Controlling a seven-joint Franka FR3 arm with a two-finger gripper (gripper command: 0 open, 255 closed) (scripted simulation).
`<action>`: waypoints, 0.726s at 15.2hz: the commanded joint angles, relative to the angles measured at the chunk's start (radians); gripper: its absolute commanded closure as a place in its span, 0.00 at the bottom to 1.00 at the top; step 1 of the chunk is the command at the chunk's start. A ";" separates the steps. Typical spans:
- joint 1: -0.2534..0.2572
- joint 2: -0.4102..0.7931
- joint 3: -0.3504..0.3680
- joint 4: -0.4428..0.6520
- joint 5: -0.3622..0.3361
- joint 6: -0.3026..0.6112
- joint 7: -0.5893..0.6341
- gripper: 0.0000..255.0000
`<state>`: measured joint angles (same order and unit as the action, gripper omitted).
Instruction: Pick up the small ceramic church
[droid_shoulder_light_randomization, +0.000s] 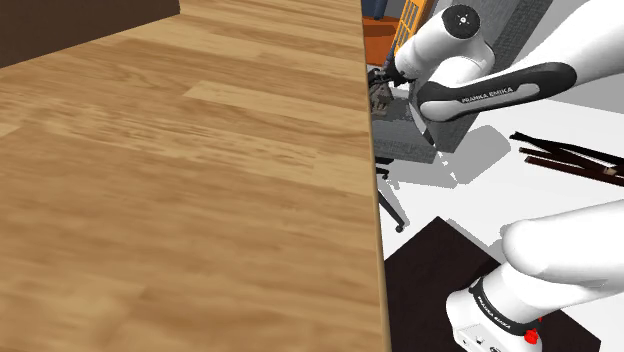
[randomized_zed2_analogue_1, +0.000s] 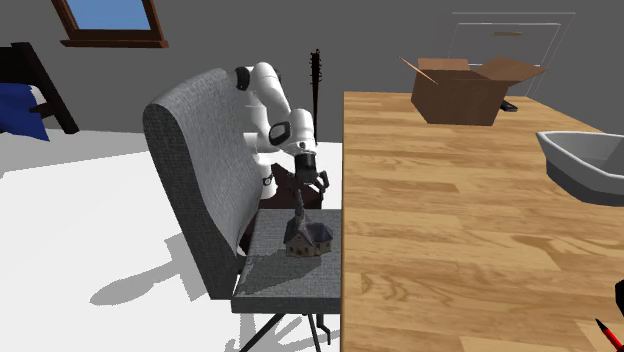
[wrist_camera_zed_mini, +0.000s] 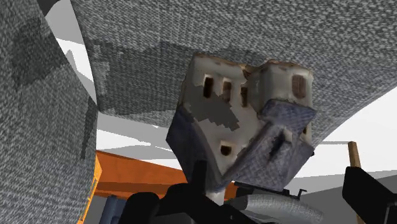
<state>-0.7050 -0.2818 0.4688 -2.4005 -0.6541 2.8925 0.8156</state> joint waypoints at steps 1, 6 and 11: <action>-0.140 0.032 0.090 0.051 -0.172 0.051 0.182 0.00; -0.440 0.121 0.318 0.231 -0.680 0.050 0.713 0.00; -0.475 0.183 0.358 0.287 -0.929 -0.003 0.956 0.00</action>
<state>-1.1773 -0.1095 0.8194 -2.1172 -1.5411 2.8991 1.7315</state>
